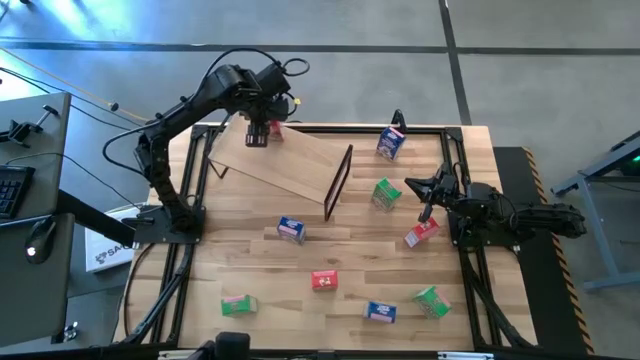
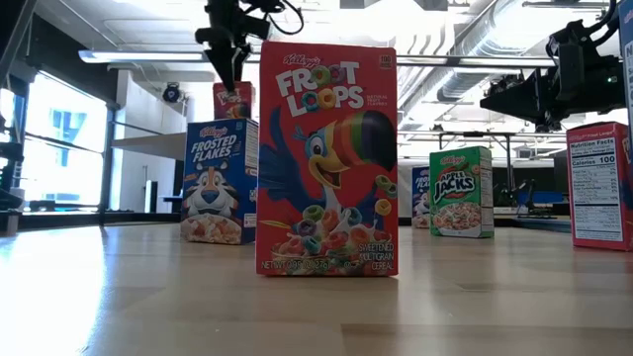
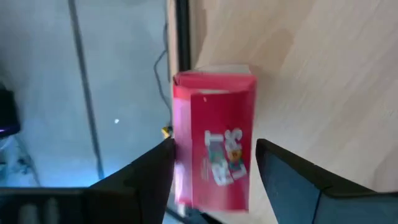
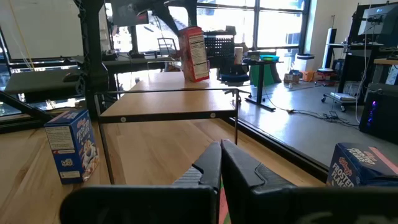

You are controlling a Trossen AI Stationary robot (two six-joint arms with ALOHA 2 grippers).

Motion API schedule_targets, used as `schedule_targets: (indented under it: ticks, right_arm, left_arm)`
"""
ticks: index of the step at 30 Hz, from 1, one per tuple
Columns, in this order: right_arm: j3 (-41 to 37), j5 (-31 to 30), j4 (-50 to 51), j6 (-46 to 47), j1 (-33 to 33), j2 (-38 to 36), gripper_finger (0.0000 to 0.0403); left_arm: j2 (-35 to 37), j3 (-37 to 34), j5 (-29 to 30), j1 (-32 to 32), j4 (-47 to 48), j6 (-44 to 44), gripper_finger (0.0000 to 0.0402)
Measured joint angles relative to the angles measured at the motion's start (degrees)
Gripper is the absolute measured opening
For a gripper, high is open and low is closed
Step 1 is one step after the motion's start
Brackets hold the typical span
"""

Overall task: Stack cereal on shelf
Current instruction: Put the top left red cereal box on the shelf

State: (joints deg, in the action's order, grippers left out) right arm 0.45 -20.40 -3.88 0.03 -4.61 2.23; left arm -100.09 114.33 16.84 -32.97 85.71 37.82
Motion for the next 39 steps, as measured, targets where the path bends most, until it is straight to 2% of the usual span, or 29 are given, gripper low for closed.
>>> schedule_targets:
  ticks: [10,15,18,21,23,25,27,29,33,39]
  right_arm:
    - [0.0,0.0,0.0,0.0,0.0,0.0,0.0000]
    - [0.0,0.0,0.0,0.0,0.0,0.0,0.0000]
    - [0.0,0.0,0.0,0.0,0.0,0.0,0.0000]
    - [0.0,0.0,0.0,0.0,0.0,0.0,0.0000]
    - [0.0,0.0,0.0,0.0,0.0,0.0,0.0000]
    - [0.0,0.0,0.0,0.0,0.0,0.0,0.0000]
    - [0.0,0.0,0.0,0.0,0.0,0.0,0.0000]
    - [0.0,0.0,0.0,0.0,0.0,0.0,0.0000]
    - [0.0,0.0,0.0,0.0,0.0,0.0,0.0000]
    - [0.0,0.0,0.0,0.0,0.0,0.0,0.0000]
  left_arm:
    - [1.8,5.3,-0.4,0.3,0.3,-3.4,0.0209]
    - [6.9,3.9,-6.1,0.5,4.2,-17.7,0.0175]
    - [12.4,-2.8,-3.9,0.6,3.3,-24.6,0.0137]
    - [18.8,-13.0,-0.7,1.1,-2.3,-31.4,0.0094]
    - [22.7,-21.1,0.7,1.1,-9.1,-33.7,0.0067]
    - [26.4,-28.5,4.6,1.1,-17.2,-36.1,0.0045]
    - [29.0,-34.7,7.9,0.1,-25.1,-37.5,0.0031]
    - [30.4,-39.8,8.6,-1.8,-31.5,-37.6,0.0022]
    - [31.1,-45.5,7.5,-5.2,-41.1,-37.6,0.0019]
    - [31.1,-49.9,1.8,-7.8,-51.0,-34.8,0.0019]
